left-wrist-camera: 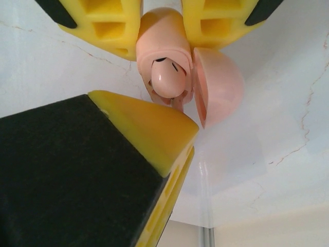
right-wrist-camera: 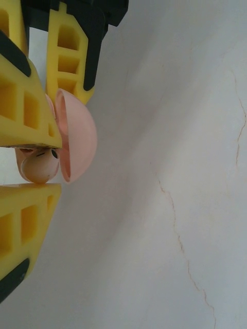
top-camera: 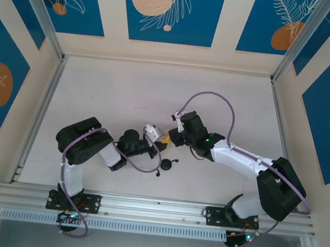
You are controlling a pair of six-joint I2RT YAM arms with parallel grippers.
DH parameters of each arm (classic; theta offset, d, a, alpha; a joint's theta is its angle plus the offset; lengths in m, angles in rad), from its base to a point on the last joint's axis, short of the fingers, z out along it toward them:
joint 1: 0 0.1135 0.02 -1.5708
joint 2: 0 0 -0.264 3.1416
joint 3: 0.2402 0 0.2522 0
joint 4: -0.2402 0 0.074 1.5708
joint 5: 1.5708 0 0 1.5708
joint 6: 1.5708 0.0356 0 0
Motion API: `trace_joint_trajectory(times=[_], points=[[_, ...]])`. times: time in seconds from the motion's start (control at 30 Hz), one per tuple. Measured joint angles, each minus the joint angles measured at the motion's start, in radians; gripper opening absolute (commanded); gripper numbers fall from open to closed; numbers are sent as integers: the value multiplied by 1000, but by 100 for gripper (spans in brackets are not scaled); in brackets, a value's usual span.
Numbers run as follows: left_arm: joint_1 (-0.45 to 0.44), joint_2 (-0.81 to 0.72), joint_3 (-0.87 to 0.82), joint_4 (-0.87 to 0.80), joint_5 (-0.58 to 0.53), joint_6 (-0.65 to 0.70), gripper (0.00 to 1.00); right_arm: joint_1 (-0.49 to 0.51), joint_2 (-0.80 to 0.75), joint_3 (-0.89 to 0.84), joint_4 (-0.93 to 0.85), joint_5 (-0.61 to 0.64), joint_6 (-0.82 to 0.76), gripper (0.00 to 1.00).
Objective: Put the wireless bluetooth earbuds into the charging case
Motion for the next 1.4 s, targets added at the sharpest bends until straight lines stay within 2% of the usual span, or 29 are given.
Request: trace_joint_trajectory(times=[0.2,0.53,0.9,1.13,1.4], points=[[0,0,0,-18,0,0,10,-2,-5,-13,10,-29,7,23],[0,-2,0,-13,0,1,10,-51,-27,-56,30,-199,56,24],[0,-10,0,8,0,2,10,-106,-52,-68,40,-296,114,35],[0,-14,0,12,0,4,10,-172,-137,-90,66,-402,159,42],[0,-15,0,12,19,27,10,-267,-190,-98,83,-566,220,40]])
